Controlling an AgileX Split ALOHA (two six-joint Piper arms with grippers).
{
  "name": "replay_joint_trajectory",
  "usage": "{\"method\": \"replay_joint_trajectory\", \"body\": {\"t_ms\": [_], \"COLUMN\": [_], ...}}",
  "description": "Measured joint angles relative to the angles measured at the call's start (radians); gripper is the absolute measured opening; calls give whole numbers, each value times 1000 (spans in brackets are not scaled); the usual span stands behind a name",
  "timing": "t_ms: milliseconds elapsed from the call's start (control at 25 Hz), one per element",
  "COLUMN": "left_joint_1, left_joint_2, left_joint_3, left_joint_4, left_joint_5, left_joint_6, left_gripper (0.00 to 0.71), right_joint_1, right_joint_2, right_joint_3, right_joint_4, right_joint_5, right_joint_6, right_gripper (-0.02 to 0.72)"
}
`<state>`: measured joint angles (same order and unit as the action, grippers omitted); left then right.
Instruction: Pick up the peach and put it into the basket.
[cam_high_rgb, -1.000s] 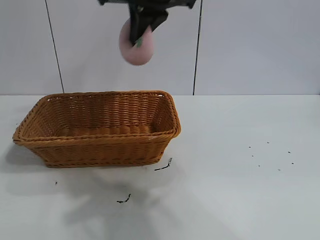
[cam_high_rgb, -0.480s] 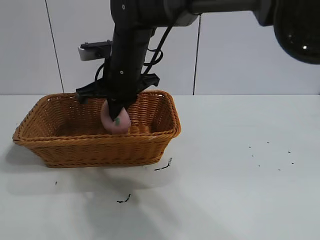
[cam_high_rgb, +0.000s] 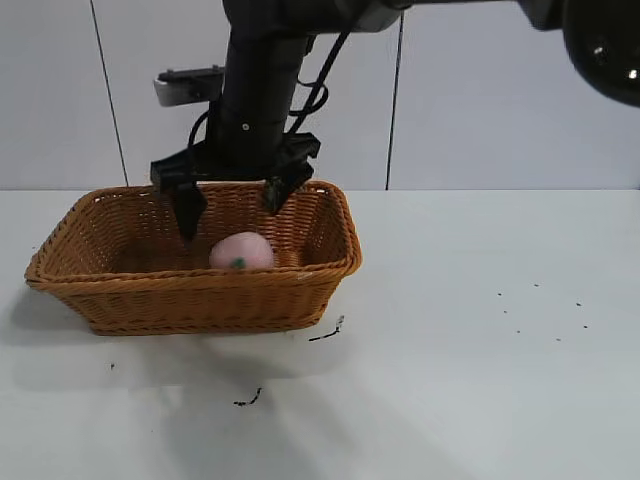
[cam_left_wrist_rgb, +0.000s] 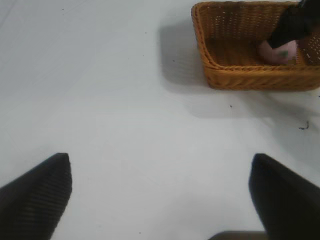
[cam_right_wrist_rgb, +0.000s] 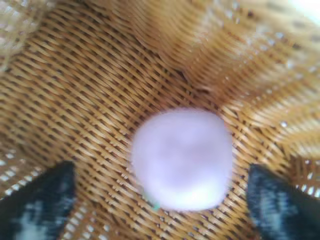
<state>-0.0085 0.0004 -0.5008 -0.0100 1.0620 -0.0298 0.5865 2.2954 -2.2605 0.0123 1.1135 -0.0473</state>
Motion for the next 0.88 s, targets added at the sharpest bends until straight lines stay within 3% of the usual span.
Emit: {"method": "replay_joint_trajectory", "body": {"t_ms": [200, 560, 720, 880], "left_joint_1": [0, 0, 0, 0], "left_joint_2": [0, 0, 0, 0], "left_joint_3": [0, 0, 0, 0], "left_joint_4": [0, 0, 0, 0], "left_joint_5": [0, 0, 0, 0], "left_joint_6": [0, 0, 0, 0], "left_gripper": [693, 693, 693, 693], "right_joint_1": [-134, -491, -578, -584], "right_joint_2": [-59, -63, -63, -72], "right_joint_3": [0, -2, -2, -2], "right_joint_4": [-5, -12, -4, 9], "right_joint_5": [22, 95, 96, 97], "right_joint_6": [-2, -2, -2, -2], "right_gripper": [689, 696, 696, 697]}}
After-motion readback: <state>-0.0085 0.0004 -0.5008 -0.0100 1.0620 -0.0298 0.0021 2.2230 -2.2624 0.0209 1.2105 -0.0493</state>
